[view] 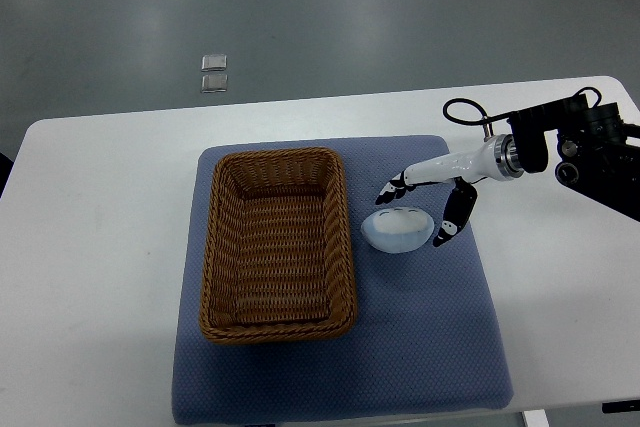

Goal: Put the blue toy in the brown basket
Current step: 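Close the right hand fingers around the pale blue toy, then lift the toy with the right hand and carry it over the basket, then open the right hand fingers to drop the toy into the basket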

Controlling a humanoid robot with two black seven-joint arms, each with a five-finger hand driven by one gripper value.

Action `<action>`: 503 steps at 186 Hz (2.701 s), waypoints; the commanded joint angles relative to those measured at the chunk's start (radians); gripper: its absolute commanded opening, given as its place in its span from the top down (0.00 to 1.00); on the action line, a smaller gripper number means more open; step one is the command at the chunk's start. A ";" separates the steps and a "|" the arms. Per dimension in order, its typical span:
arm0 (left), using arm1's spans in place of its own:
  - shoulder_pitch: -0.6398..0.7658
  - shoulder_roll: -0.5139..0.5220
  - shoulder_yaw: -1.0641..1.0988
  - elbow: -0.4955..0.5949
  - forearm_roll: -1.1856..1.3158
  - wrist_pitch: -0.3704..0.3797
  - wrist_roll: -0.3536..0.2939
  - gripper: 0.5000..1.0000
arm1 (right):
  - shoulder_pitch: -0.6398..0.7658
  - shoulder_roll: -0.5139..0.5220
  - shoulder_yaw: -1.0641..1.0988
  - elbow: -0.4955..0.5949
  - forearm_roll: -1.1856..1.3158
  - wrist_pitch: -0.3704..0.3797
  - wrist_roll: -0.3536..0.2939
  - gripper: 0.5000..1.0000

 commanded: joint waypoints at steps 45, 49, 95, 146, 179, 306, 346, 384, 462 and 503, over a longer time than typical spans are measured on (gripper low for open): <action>0.000 0.000 0.000 0.000 0.000 0.000 0.000 0.00 | -0.029 0.017 -0.003 -0.007 -0.013 -0.044 -0.006 0.23; 0.000 0.000 0.000 0.000 0.000 0.000 0.000 0.00 | -0.030 0.017 -0.003 -0.007 -0.012 -0.045 -0.006 0.25; 0.000 0.000 0.000 0.000 0.000 0.000 0.000 0.00 | -0.038 0.026 -0.003 -0.007 -0.013 -0.056 -0.006 0.49; 0.000 0.000 0.000 0.000 0.000 0.000 0.000 0.00 | -0.038 0.032 -0.010 -0.005 -0.013 -0.054 -0.006 0.90; 0.000 0.000 0.000 0.000 0.000 0.000 0.000 0.00 | -0.024 0.012 -0.007 -0.005 -0.006 -0.050 -0.006 0.90; 0.000 0.000 0.000 0.000 0.000 0.000 0.000 0.00 | 0.177 0.095 0.066 -0.011 0.005 -0.085 -0.003 0.88; 0.000 0.000 0.000 0.000 0.000 0.000 0.000 0.00 | 0.168 0.227 0.083 -0.011 -0.001 -0.137 -0.005 0.87; 0.000 0.000 0.000 0.000 0.000 0.000 0.000 0.00 | 0.117 0.310 0.071 -0.030 -0.013 -0.142 -0.008 0.86; 0.000 0.000 0.000 0.000 0.000 0.000 0.000 0.00 | 0.073 0.348 0.066 -0.045 -0.015 -0.166 -0.017 0.49; 0.000 0.000 0.000 0.000 0.000 0.000 0.000 0.00 | 0.062 0.346 0.068 -0.045 -0.012 -0.166 -0.014 0.38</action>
